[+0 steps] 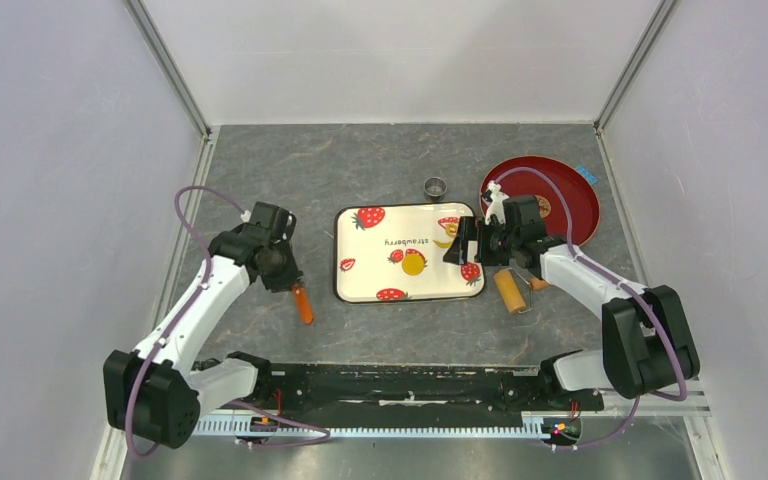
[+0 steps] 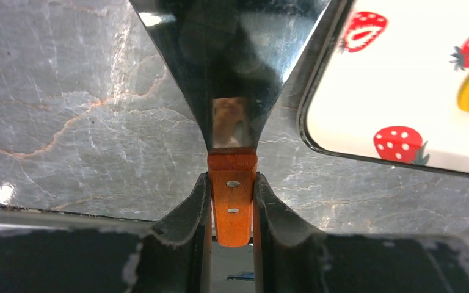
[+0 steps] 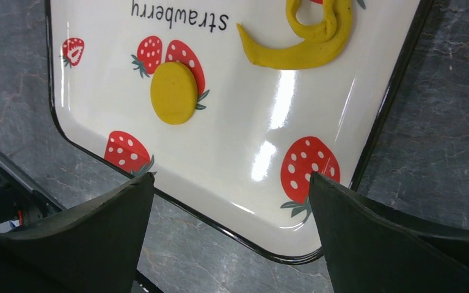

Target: Roll out the dumpling wrappers from the dough

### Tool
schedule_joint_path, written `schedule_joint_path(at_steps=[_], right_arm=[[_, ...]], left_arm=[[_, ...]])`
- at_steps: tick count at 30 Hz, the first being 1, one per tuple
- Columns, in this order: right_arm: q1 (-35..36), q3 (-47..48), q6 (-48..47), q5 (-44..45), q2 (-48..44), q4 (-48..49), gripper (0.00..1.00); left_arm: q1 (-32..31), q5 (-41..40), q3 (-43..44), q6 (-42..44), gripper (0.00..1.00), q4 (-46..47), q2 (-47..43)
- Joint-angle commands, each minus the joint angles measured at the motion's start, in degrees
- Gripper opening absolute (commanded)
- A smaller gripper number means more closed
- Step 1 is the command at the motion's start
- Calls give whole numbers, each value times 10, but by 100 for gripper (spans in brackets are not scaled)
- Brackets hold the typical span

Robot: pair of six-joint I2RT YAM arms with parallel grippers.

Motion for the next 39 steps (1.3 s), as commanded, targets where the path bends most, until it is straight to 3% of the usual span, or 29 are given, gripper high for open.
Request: schedule_joint_path(at_steps=[1,9,17,29,39], right_arm=[[0,-5,18,-30,-21,46,98],[0,-19,51,-76,-20,95,98],[1,-12,66,-83,-31,111,98],[24,24,80,-139,-64,136,98],[112,65,74,-131,26,136,94]], left_arm=[[-38,-5,54,60,2,0,-24],[-217,-78,138,136,2,-5,51],[-379,-163,151,195,2,-4,158],[-461,-188,112,248,2,56,195],[-478,-184,119,260,2,78,179]])
